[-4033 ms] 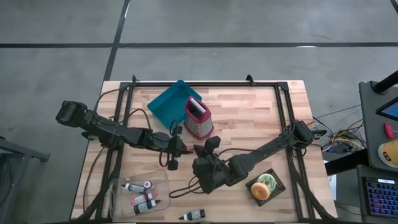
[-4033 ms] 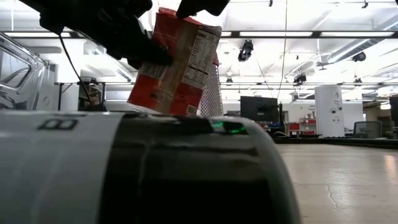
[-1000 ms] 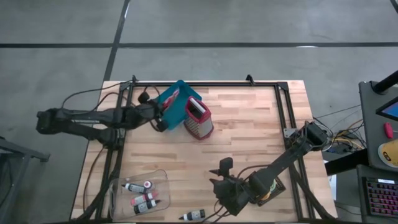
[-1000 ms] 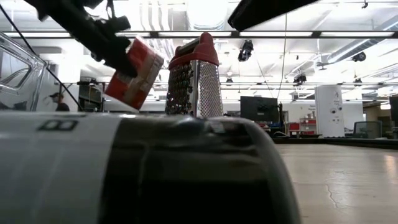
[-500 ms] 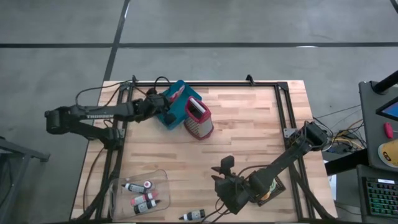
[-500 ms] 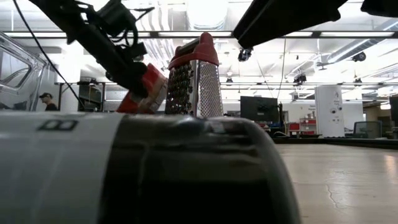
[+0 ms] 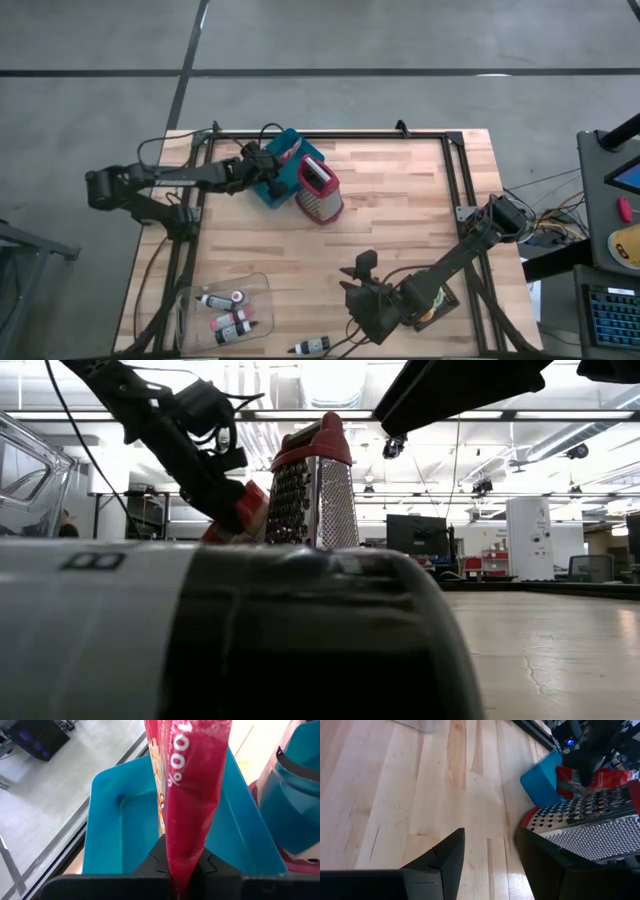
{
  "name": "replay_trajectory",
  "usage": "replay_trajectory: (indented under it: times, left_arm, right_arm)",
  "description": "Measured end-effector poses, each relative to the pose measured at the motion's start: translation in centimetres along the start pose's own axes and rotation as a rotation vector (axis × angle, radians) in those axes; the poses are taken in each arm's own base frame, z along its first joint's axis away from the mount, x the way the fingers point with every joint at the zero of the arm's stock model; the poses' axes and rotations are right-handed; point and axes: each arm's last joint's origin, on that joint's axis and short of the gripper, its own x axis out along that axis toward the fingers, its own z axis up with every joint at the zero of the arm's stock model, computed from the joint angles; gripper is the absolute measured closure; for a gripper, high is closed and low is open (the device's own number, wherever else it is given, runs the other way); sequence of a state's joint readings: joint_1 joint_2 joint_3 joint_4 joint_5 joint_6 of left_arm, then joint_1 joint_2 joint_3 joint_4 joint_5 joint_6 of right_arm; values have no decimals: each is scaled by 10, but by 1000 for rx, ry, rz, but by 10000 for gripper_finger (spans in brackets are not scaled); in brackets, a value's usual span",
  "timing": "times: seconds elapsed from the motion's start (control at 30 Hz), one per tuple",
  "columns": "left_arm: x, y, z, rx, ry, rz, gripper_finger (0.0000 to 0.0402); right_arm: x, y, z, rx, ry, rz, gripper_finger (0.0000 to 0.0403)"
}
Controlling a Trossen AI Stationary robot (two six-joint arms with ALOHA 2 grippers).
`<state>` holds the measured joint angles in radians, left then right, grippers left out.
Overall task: Pick & Place Food Item
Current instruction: Put the popcorn bag into the blue bin
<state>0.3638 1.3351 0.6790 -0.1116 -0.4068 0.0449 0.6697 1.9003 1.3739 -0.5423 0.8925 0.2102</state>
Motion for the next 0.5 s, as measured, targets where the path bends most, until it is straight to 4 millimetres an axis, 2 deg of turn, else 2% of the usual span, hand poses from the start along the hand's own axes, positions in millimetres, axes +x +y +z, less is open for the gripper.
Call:
replay_trajectory:
  times: [0.37, 0.5]
  left_arm:
    - [10, 6, -5, -6, 55, 25, 384]
    - [11, 7, -6, -5, 62, 25, 362]
  right_arm:
    - [0, 0, 0, 9, 0, 0, 225]
    - [0, 0, 0, 9, 0, 0, 225]
